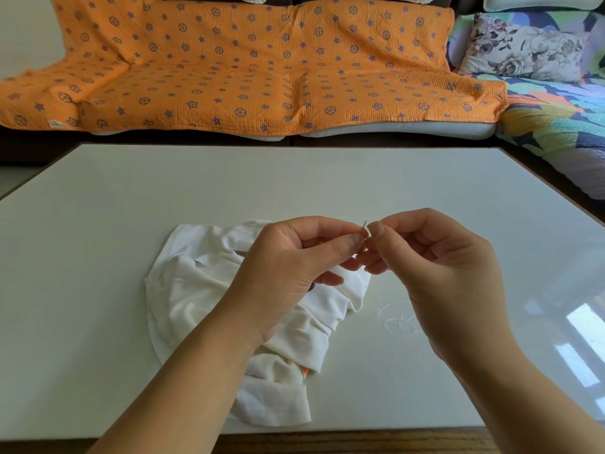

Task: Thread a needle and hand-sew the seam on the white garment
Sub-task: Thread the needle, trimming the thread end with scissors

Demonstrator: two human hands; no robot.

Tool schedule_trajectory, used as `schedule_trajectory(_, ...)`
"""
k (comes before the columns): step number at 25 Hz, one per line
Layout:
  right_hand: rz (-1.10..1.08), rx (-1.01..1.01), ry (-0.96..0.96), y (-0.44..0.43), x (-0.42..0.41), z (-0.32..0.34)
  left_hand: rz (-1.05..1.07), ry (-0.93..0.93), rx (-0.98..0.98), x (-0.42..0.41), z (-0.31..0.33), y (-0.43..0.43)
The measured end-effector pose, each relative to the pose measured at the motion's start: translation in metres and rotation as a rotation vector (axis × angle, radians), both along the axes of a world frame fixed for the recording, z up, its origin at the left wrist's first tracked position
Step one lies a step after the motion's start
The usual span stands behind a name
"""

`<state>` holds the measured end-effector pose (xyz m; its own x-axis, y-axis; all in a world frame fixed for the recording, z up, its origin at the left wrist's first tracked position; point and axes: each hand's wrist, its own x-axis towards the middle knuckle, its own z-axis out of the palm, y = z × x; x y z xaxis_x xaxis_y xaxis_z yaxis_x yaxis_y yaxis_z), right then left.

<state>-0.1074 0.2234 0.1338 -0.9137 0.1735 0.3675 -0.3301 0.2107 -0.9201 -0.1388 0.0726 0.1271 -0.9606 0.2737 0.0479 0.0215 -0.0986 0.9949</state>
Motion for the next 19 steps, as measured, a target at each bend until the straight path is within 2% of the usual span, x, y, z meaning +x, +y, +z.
schedule_trajectory(19,-0.028,0.04,-0.022,-0.0018,0.0029,0.0033,-0.01,0.006,-0.005,0.0003,0.0001,0.0)
